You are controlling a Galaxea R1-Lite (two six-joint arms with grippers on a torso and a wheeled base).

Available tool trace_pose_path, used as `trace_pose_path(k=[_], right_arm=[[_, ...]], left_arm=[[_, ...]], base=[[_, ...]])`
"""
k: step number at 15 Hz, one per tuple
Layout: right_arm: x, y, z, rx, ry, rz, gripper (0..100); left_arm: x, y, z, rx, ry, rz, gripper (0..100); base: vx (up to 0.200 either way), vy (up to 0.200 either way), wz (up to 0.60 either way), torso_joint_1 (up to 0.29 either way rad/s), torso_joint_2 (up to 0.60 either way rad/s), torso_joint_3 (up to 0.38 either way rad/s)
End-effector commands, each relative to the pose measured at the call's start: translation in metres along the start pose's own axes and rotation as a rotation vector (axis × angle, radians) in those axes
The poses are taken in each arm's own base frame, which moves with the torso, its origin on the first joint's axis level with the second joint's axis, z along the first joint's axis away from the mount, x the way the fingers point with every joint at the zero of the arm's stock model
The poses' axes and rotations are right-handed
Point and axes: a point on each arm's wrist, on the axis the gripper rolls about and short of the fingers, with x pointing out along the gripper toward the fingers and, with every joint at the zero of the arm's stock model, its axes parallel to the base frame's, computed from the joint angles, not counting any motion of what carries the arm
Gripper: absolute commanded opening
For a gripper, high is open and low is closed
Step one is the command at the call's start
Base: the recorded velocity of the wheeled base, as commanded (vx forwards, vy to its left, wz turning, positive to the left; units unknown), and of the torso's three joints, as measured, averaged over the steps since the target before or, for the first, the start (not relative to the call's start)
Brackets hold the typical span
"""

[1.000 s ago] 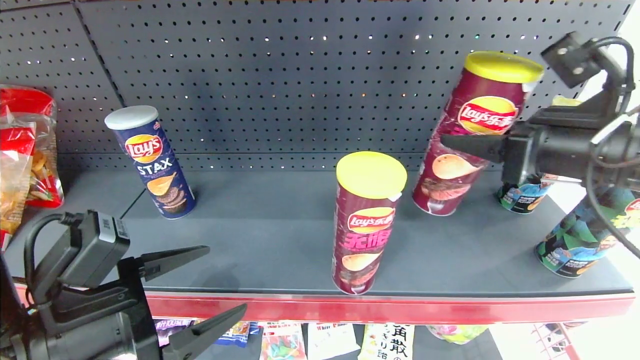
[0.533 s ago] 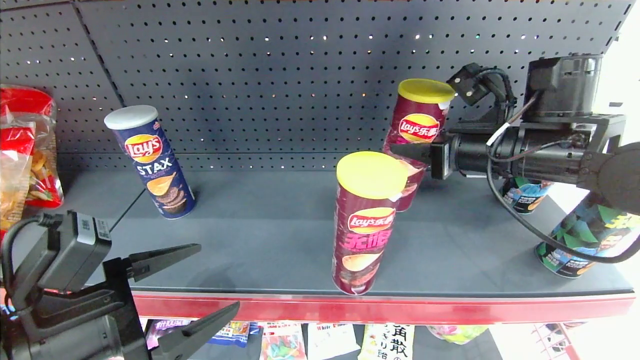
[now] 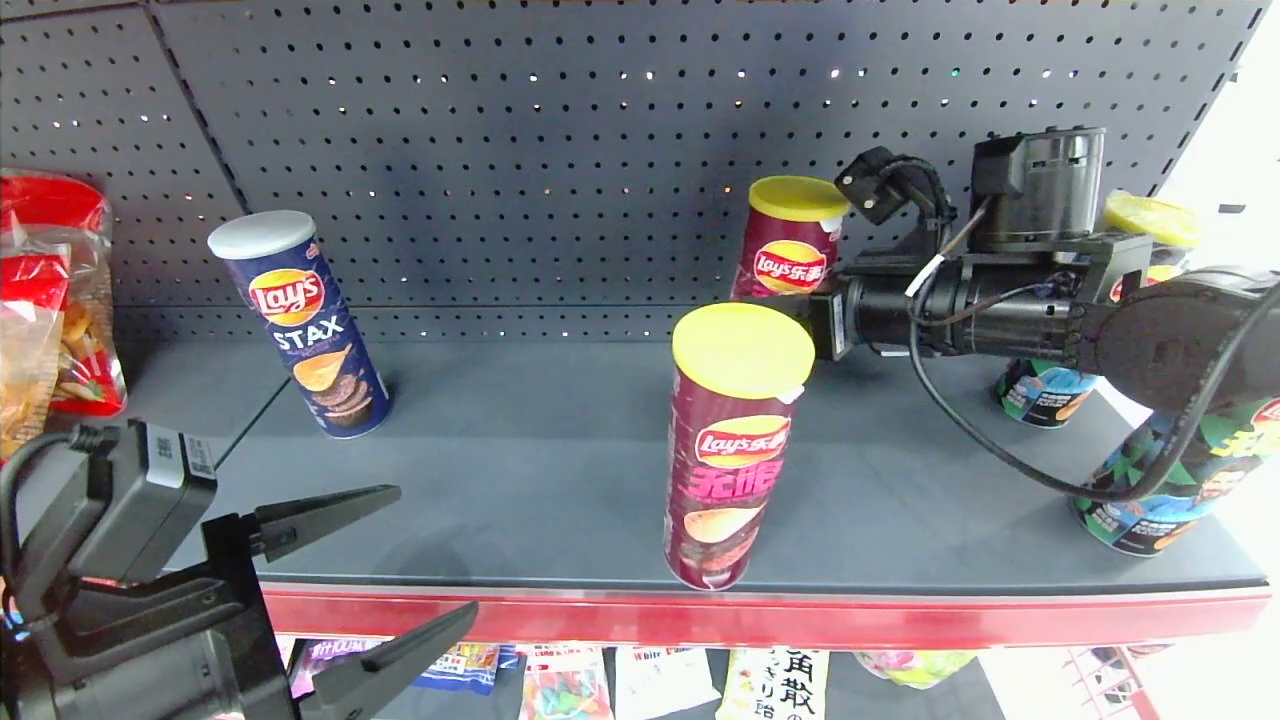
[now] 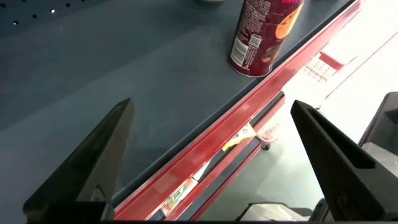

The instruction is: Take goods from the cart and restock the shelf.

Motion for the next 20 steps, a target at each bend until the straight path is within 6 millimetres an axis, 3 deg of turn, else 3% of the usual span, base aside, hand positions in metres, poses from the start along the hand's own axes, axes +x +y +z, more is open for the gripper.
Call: trace_pose_path(k=[1,14,15,18,20], right_arm=[[0.007,0.000,-0.004,0.001,0.011,0.008,0],[0.011,0.014,-0.007,-0.001,0.026,0.043,0],[0.011,0.014,-0.007,-0.001,0.027,0.042,100],[0.005,0.016,-0.003,-0.003,0.015,0.037,100],[-0.011,0.023,-0.006,0.000,0.032,0.014,100]], left_arm=[[0.001,0.000,0.000,0.000,0.003,-0.001,100],[0.001,0.000,-0.001,-0.002,0.007,-0.001,100],[0.002,0.000,0.000,-0.002,0.006,-0.001,100],[0.002,0.001,-0.001,-0.002,0.007,-0.001,100],[0.003,0.001,-0.002,-0.005,0.016,-0.002,100]], base=[[0.000,0.000,0.00,0.000,0.00,0.000],[0.000,0.000,0.00,0.000,0.00,0.000],[0.000,0.000,0.00,0.000,0.00,0.000],[0.000,0.000,0.00,0.000,0.00,0.000],[0.000,0.000,0.00,0.000,0.00,0.000]])
